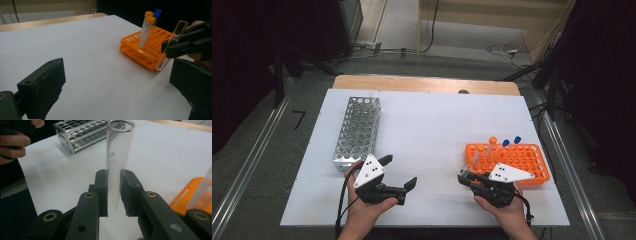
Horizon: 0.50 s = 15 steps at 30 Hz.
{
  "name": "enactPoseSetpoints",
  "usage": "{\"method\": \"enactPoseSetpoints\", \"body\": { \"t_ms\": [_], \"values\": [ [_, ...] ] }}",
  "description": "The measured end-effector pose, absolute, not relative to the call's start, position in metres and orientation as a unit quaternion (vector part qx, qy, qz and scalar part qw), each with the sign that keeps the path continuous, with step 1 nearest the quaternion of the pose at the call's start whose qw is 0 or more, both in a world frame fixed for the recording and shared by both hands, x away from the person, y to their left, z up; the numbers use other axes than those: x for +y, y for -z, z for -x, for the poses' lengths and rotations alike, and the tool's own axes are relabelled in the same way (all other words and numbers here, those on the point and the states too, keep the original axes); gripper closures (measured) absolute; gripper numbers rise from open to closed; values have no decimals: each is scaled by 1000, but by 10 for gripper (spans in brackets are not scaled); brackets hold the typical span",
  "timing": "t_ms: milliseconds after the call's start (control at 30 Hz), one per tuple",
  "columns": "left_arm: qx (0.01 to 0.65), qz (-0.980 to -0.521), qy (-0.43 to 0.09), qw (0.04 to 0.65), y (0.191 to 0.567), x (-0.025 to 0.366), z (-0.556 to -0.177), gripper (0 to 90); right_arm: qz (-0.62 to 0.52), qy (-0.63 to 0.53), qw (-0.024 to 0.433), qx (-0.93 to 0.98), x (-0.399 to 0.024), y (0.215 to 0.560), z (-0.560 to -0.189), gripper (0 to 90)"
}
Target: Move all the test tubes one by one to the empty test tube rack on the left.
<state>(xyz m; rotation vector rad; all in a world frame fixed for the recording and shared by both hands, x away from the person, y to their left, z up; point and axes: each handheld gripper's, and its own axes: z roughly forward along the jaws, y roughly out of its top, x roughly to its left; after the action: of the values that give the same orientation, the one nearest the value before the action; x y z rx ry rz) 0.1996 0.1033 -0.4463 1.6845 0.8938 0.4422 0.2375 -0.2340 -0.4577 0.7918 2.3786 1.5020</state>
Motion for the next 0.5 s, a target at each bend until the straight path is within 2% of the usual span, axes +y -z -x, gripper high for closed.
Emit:
{"method": "enactPoseSetpoints", "body": {
  "t_ms": [300, 400, 500],
  "values": [
    [364, -722, -170, 563, 445, 87, -200, 22, -251, -504, 98, 820, -219, 461, -233, 743],
    [348, -728, -159, 569, 445, 81, -200, 109, -246, -502, 93, 824, -214, 463, -232, 743],
    [333, -733, -147, 574, 446, 74, -200, 139, -240, -500, 88, 828, -209, 464, -230, 743]
  ]
}}
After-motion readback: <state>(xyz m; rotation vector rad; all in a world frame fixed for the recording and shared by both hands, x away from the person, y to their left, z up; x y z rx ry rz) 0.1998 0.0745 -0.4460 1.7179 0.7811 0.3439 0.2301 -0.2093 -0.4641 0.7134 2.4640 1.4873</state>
